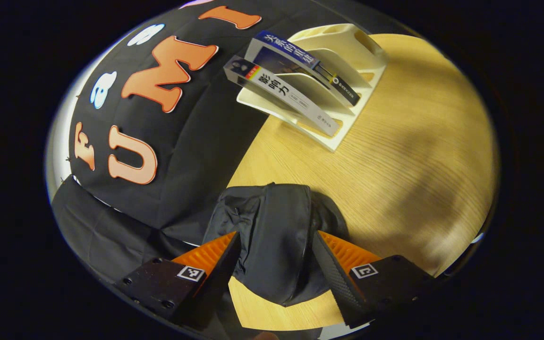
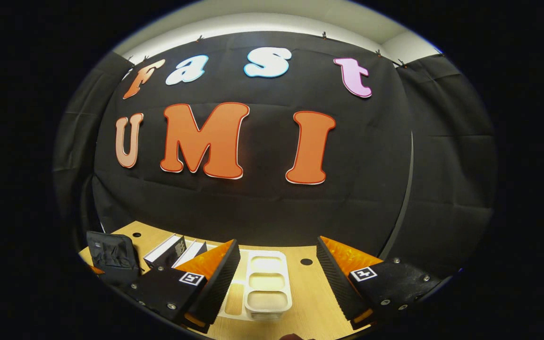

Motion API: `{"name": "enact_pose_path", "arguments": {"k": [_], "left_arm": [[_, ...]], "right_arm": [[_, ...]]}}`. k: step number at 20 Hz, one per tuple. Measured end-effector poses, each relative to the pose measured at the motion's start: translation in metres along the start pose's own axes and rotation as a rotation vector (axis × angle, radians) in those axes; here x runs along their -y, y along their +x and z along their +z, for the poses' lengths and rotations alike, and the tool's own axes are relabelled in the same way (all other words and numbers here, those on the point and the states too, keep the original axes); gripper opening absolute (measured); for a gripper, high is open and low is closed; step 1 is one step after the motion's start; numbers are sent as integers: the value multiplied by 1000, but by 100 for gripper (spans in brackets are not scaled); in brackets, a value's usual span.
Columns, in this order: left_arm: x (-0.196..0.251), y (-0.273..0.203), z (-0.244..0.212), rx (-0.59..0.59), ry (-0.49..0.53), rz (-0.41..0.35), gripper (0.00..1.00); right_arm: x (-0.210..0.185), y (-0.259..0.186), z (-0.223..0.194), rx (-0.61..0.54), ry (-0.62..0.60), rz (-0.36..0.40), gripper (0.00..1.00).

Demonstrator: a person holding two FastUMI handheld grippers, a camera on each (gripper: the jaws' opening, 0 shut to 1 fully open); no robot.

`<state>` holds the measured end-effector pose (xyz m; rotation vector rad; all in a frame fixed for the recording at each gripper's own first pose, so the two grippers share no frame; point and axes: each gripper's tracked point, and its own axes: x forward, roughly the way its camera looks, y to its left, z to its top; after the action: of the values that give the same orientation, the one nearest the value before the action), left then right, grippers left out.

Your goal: Open the schoolbag, grab two books from the bookshelf and put them into the schoolbag.

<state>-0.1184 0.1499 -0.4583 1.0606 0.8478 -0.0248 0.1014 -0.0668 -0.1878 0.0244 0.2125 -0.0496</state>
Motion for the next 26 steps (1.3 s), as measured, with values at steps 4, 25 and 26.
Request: {"name": "enact_pose_path", "arguments": {"k": [4,25,26], "left_arm": [[-6,6,-17,-45,1,25,96],[-127,74,-4,-5,-111,-333,37],[-134,75,-7,-2,-124,-368,37]], "right_arm": [[6,-2,3,6,-2,-17,96],[-81,-14,-4,-124,-104,113,96],[-91,-15,-5,-141,-110,126,96]]}}
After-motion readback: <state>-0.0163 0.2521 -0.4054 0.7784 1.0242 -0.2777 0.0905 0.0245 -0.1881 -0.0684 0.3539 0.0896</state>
